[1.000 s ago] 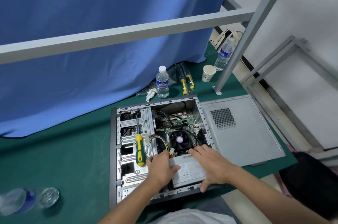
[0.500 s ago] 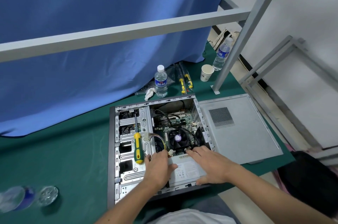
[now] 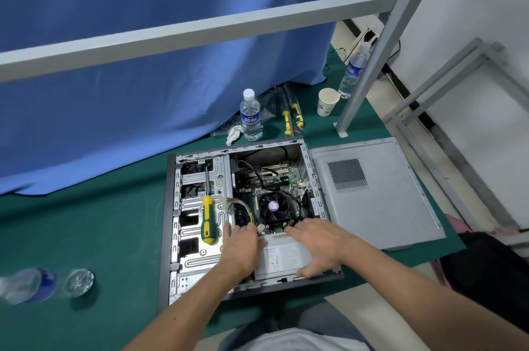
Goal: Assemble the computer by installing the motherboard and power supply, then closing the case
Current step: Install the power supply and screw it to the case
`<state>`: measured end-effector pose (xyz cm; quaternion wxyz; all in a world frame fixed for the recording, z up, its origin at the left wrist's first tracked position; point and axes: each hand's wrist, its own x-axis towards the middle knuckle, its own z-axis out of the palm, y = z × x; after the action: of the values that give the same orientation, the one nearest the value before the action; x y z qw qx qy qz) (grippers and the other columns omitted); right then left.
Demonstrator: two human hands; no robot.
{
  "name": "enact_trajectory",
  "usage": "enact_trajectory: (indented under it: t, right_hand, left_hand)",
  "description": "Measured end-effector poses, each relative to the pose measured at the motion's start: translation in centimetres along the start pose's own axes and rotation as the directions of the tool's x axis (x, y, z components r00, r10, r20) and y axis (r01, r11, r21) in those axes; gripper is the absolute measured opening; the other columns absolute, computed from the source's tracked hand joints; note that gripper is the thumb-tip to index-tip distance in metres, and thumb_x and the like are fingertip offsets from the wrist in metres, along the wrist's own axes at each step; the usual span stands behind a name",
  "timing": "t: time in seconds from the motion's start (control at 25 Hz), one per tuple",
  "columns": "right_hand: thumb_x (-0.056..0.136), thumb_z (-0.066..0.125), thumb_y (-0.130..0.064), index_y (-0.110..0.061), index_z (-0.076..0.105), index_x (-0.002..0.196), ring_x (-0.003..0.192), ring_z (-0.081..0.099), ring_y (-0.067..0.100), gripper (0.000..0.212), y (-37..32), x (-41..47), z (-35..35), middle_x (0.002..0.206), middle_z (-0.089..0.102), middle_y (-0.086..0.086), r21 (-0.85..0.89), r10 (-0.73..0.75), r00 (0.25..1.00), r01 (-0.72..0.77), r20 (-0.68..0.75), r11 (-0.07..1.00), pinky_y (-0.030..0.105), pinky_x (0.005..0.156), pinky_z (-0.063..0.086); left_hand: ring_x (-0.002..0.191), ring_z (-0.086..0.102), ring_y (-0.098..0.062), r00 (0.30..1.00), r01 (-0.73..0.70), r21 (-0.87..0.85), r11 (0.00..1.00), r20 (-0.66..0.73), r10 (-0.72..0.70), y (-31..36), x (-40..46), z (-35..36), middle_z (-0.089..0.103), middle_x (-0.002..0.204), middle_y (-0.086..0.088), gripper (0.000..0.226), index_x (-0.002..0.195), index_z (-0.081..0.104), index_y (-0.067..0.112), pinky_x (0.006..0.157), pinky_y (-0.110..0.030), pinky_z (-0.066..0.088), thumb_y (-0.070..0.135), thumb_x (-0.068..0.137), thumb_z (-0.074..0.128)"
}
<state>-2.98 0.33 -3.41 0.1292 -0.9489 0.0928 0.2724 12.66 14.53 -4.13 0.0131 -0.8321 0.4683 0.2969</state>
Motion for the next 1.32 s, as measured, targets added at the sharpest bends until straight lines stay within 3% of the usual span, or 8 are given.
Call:
enact_trajectory:
  t: [0.2, 0.36, 0.44, 0.52, 0.6, 0.76, 1.04, 1.32]
  right_hand:
    - [0.086, 0.058, -0.06, -0.019, 0.023, 0.154, 0.134, 0.04, 0.021, 0.087, 0.3, -0.9, 0.4, 0.148, 0.043, 0.006, 0.19, 0.022, 0.999, -0.015, -0.037, 0.982, 0.042, 0.113, 0.036]
    - [0.097, 0.054, -0.042, -0.023, 0.03, 0.151, 0.137, 0.036, 0.011, 0.062, 1.2, -2.7, 0.9, 0.149, 0.04, -0.004, 0.563, 0.433, 0.849, -0.207, -0.304, 0.8, 0.037, 0.116, 0.032]
    - [0.095, 0.06, -0.04, -0.016, 0.019, 0.155, 0.141, 0.035, 0.021, 0.076, 1.5, -3.0, 0.8, 0.156, 0.032, 0.004, 0.736, 0.609, 0.784, -0.345, -0.115, 0.583, 0.039, 0.115, 0.032]
    - [0.093, 0.062, -0.045, -0.014, 0.006, 0.157, 0.146, 0.027, 0.026, 0.09, 1.1, -3.1, 1.1, 0.163, 0.018, 0.007, 0.833, 0.569, 0.809, -0.411, 0.147, 0.37, 0.042, 0.117, 0.028]
    - [0.094, 0.059, -0.046, -0.013, -0.003, 0.157, 0.149, 0.021, 0.026, 0.094, 0.4, -3.4, 1.6, 0.165, 0.01, 0.007, 0.858, 0.499, 0.83, -0.429, 0.251, 0.282, 0.042, 0.119, 0.023]
    - [0.101, 0.049, -0.042, -0.01, -0.017, 0.154, 0.147, 0.024, 0.029, 0.09, 0.5, -3.2, 1.3, 0.165, 0.007, 0.011, 0.811, 0.458, 0.837, -0.477, 0.3, 0.34, 0.042, 0.119, 0.025]
    - [0.105, 0.043, -0.03, -0.004, -0.011, 0.154, 0.142, 0.035, 0.031, 0.077, 0.7, -2.7, 0.7, 0.162, 0.017, 0.014, 0.766, 0.459, 0.83, -0.509, 0.317, 0.392, 0.039, 0.111, 0.033]
    - [0.103, 0.044, -0.04, -0.007, -0.014, 0.154, 0.128, 0.052, 0.027, 0.084, 1.5, -3.0, 0.8, 0.16, 0.027, 0.012, 0.721, 0.407, 0.85, -0.509, 0.335, 0.47, 0.035, 0.102, 0.041]
  left_hand:
    - [0.116, 0.053, -0.02, 0.999, 0.042, 0.015, 0.999, -0.029, -0.042, 0.3, -0.4, 0.6, 0.065, 0.111, 0.002, 0.026, 0.106, 0.046, 0.022, 0.119, -0.044, 0.015, 0.047, 0.103, 0.038]
    - [0.117, 0.049, -0.023, 0.993, 0.118, 0.089, 0.989, -0.036, -0.115, 1.8, -0.9, 0.9, 0.059, 0.125, -0.004, 0.031, 0.124, 0.044, 0.017, 0.104, -0.039, 0.035, 0.039, 0.106, 0.032]
    - [0.114, 0.053, -0.024, 0.981, 0.194, -0.045, 0.98, 0.028, -0.192, 3.1, -0.8, 0.7, 0.055, 0.13, -0.009, 0.042, 0.131, 0.041, 0.011, 0.098, -0.036, 0.045, 0.042, 0.103, 0.039]
    - [0.117, 0.055, -0.026, 0.955, 0.291, -0.253, 0.923, 0.133, -0.264, 3.8, -0.7, 0.5, 0.047, 0.136, -0.01, 0.067, 0.137, 0.036, 0.01, 0.096, -0.035, 0.048, 0.055, 0.093, 0.057]
    - [0.122, 0.052, -0.027, 0.943, 0.327, -0.364, 0.872, 0.181, -0.278, 4.0, -0.9, 0.7, 0.04, 0.14, -0.009, 0.08, 0.137, 0.034, 0.012, 0.1, -0.036, 0.046, 0.056, 0.083, 0.071]
    - [0.111, 0.051, -0.022, 0.937, 0.348, -0.469, 0.812, 0.149, -0.316, 3.8, -1.1, 1.3, 0.043, 0.135, -0.008, 0.072, 0.126, 0.038, 0.014, 0.1, -0.038, 0.047, 0.05, 0.078, 0.078]
    - [0.117, 0.053, -0.028, 0.941, 0.335, -0.433, 0.837, 0.102, -0.324, 4.4, -1.0, 2.0, 0.042, 0.134, -0.007, 0.074, 0.126, 0.037, 0.014, 0.098, -0.042, 0.047, 0.053, 0.078, 0.077]
    - [0.108, 0.055, -0.021, 0.945, 0.316, -0.504, 0.804, 0.094, -0.313, 3.5, -0.9, 2.4, 0.052, 0.122, 0.0, 0.069, 0.115, 0.04, 0.019, 0.092, -0.038, 0.048, 0.056, 0.073, 0.08]
